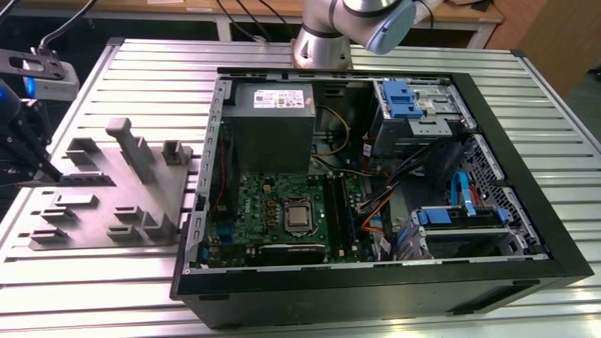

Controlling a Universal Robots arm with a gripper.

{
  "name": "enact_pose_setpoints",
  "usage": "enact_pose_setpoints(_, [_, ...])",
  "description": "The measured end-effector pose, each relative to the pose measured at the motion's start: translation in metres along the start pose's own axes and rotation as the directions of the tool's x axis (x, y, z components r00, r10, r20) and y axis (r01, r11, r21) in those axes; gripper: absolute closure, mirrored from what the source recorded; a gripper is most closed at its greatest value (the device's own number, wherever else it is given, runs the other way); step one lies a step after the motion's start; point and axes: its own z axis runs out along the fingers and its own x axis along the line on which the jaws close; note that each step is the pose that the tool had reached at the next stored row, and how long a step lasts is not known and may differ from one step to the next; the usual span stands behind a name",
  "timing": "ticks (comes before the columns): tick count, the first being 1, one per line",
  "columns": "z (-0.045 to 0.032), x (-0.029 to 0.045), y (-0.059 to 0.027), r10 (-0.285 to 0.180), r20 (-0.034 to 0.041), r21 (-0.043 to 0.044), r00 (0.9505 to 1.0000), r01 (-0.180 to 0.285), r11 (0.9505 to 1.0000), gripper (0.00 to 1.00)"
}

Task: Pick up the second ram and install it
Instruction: 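Pick up the second ram and move it above second insertion slot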

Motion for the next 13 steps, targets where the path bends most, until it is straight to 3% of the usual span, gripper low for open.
enact_pose_setpoints(13, [-0.0249, -0.0014, 0.0005, 0.000, 0.0000, 0.0000, 1.0000, 0.000, 1.0000, 0.88])
